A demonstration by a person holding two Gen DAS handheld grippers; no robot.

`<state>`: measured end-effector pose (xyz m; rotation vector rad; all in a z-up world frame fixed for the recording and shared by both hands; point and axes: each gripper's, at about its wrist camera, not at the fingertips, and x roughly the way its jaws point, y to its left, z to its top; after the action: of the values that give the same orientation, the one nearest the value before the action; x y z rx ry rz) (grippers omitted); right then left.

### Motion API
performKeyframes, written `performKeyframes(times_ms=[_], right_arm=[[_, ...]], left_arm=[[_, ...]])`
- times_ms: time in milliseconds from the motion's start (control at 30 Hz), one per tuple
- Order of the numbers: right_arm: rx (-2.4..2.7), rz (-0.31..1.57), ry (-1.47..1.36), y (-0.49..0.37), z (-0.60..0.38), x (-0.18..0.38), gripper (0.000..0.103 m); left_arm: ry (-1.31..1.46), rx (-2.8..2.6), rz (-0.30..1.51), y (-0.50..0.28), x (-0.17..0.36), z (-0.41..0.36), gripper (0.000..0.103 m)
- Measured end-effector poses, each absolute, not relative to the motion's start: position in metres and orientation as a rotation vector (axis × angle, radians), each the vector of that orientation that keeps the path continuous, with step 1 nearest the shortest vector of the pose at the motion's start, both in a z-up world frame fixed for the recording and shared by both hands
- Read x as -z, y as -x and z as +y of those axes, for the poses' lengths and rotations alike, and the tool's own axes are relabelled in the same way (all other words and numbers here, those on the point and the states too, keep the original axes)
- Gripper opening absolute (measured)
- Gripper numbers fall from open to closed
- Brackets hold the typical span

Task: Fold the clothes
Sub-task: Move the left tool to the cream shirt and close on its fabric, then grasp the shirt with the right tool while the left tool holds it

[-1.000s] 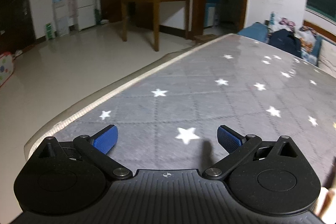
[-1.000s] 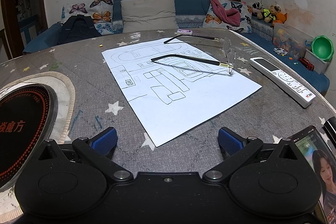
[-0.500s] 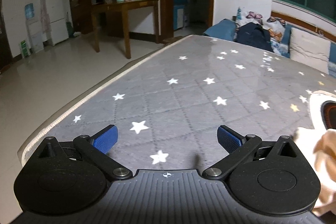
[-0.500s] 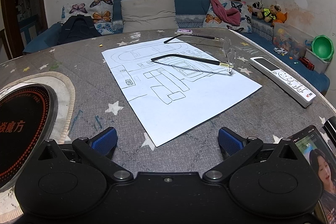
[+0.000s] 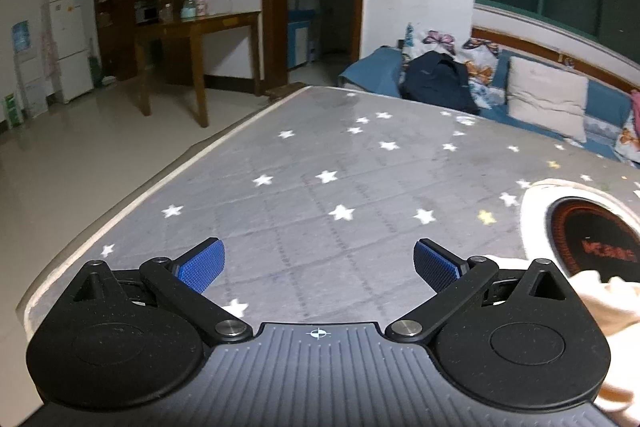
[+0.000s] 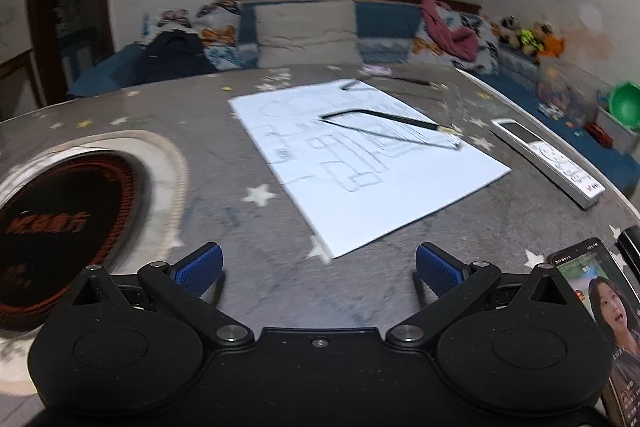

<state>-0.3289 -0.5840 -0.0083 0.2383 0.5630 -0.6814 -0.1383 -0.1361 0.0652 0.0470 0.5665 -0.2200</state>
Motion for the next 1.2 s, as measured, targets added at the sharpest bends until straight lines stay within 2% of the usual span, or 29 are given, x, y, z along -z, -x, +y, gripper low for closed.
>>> performKeyframes(times_ms=[533,633,700,800,933,1000,1100,1167,1200], right_arm=[[0.259,0.445,-0.167,0.322,-0.477,-0.042,0.103],[0.201,0.448,-0.137,0.315,-0.458,-0.045,0.102],[0.172,0.453,-0.124,0.31,-0.45,-0.045,0.099],[0.141,0.459,-0.119,0.304,-0.441,-0.046,0.098],[0.1,0.472,-0.123,0.299,-0.433,-0.047,0.095],[0.074,0.476,-0.122,0.296,-0.427,-0.048,0.088],[0.024,0.483,-0.133,0.292,-0.421,-0.05,0.081],[0.011,0.489,-0.134,0.289,-0.422,-0.048,0.077],[-0.003,0.496,-0.13,0.286,-0.419,-0.048,0.075]], left_arm=[[-0.139,0.454,0.606,0.141,-0.07,-0.203,0.1],[-0.163,0.477,0.645,0.134,-0.064,-0.215,0.087],[-0.17,0.495,0.672,0.13,-0.06,-0.221,0.085],[-0.18,0.521,0.695,0.127,-0.056,-0.226,0.083],[-0.204,0.559,0.716,0.123,-0.051,-0.235,0.065],[-0.21,0.577,0.727,0.12,-0.049,-0.238,0.055],[-0.204,0.61,0.736,0.119,-0.046,-0.24,0.035],[-0.197,0.628,0.742,0.118,-0.045,-0.24,0.016],[-0.194,0.634,0.742,0.119,-0.045,-0.24,0.014]])
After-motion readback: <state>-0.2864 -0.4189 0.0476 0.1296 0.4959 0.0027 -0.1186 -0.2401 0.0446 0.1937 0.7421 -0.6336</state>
